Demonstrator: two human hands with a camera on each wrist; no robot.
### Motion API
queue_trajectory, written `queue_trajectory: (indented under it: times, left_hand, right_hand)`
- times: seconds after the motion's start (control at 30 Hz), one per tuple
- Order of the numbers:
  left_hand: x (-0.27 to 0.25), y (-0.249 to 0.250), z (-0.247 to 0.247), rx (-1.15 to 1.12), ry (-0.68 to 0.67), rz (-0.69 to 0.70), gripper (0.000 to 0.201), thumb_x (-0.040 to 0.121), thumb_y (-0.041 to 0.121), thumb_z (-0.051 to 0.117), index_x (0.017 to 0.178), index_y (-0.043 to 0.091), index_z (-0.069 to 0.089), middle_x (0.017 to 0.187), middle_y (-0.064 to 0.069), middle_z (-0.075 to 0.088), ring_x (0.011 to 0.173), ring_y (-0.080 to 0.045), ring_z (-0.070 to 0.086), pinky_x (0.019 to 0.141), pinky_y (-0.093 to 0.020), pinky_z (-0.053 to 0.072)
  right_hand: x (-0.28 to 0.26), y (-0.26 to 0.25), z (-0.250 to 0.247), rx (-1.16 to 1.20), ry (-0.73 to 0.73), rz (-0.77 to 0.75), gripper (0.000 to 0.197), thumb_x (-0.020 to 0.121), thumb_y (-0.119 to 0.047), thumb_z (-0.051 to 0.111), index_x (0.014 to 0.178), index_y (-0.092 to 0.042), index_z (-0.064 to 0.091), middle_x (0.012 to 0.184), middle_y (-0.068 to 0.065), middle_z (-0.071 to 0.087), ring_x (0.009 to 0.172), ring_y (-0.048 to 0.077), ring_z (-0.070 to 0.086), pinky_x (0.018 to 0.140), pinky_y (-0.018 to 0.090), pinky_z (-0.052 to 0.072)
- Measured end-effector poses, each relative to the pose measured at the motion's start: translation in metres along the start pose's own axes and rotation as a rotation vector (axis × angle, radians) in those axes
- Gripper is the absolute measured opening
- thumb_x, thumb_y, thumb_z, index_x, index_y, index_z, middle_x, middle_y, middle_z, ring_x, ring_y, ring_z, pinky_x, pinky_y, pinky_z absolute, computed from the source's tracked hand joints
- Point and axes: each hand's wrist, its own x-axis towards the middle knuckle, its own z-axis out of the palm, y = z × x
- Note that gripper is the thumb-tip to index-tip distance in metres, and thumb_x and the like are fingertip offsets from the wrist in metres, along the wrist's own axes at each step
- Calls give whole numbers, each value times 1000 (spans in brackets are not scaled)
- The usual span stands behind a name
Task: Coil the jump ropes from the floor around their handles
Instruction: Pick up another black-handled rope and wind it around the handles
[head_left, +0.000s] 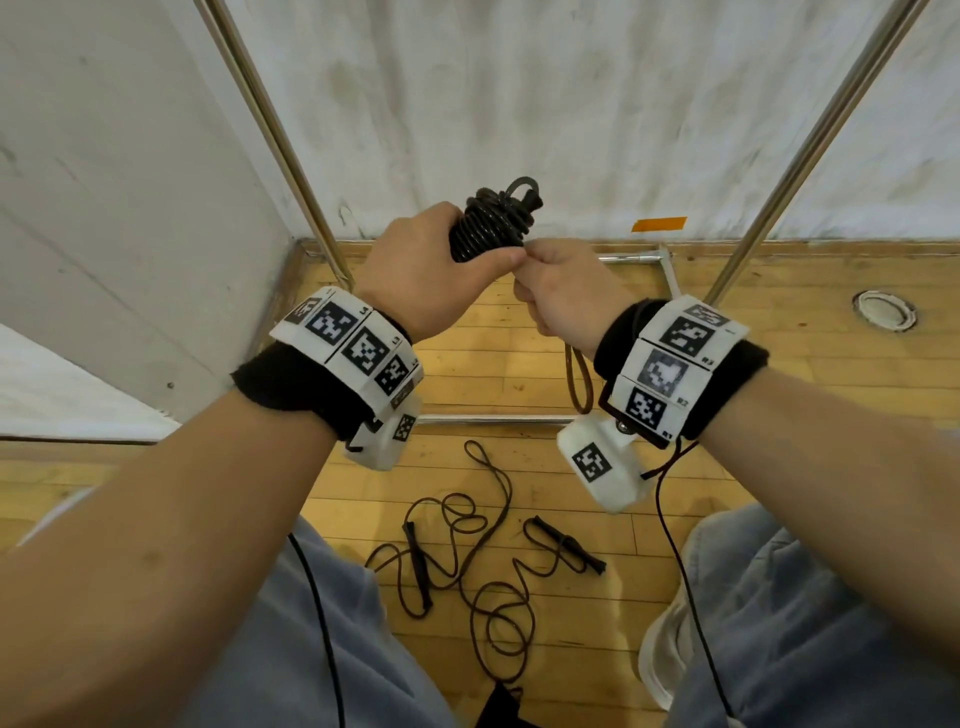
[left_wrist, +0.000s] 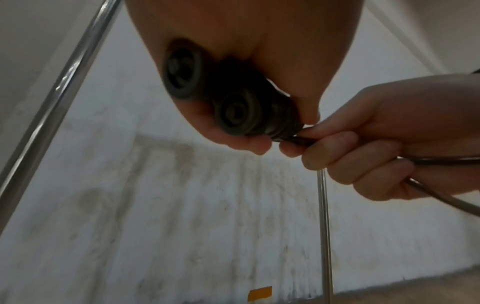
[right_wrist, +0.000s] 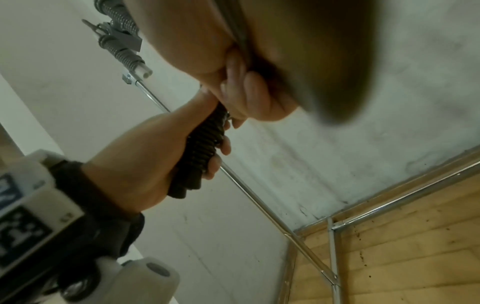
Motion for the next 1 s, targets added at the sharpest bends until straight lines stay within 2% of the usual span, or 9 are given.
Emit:
queue_trajectory:
  times: [0.13,0.27,0.47,0.57,0.73,0.8,0.87,0.93,1.0]
  left_hand:
    - [0,-7,7,117,-12,35,46,81,68,52,90,23,50,66,10,52,60,-9,53,48,-26,34]
    - [4,-6,12,127,-18,-6,49,90,60,46,105,14,46,74,9,47,70,-18,51,58,-31,38]
    - [-5,-9,23,-9,-192,82,32,99,30,47,122,9,40,79,16,41,64,2,41,54,0,33]
    - [-5,-10,24,-13,-156,55,26,93,34,57,107,20,40,79,18,43,65,0,43,51,-7,34]
    - [0,-7,24,-105,-68,0,38,78,35,74,89,24,39,78,15,49,68,0,49,53,-17,32]
    - [2,-4,23,-147,-69,-4,34,77,33,75,89,24,44,77,14,51,67,1,50,53,-14,35]
    - [7,-2,21,-125,-91,36,26,80,29,71,73,24,46,70,10,47,60,-1,47,50,-13,33]
    - [11,1,18,-80,-118,57,31,83,28,65,63,23,42,68,3,42,58,-7,41,49,-17,27]
    - [12,4,15,-87,-140,62,28,84,28,62,65,20,43,66,-1,43,55,-13,41,48,-22,28]
  right_hand:
    - [2,4,7,-71,67,22,29,97,-13,40,72,-12,54,65,5,45,48,12,35,45,25,28]
    - [9,-1,8,-1,44,29,32,95,-5,37,71,-17,52,61,2,44,46,10,36,44,22,29]
    - [5,13,0,-165,124,24,35,92,-2,39,61,-16,47,60,1,45,51,13,39,44,20,32]
    - [3,18,-4,-207,122,7,36,92,-4,41,59,-18,47,57,0,45,51,13,41,38,14,29]
    - [6,16,-4,-148,101,3,31,91,-4,41,68,-18,57,63,-4,57,51,8,47,51,21,37]
    - [9,14,-6,-158,102,8,29,92,-6,42,69,-17,57,66,-2,60,50,9,48,52,24,39]
    - [10,11,-7,-198,88,14,32,95,-13,44,66,-19,54,62,-3,59,46,9,48,50,23,40]
    - [10,9,-10,-219,64,13,35,96,-17,45,62,-18,52,55,-3,54,43,10,47,47,22,41]
    - [9,5,-14,-212,38,5,37,96,-18,46,59,-16,50,52,-2,50,41,11,46,46,22,41]
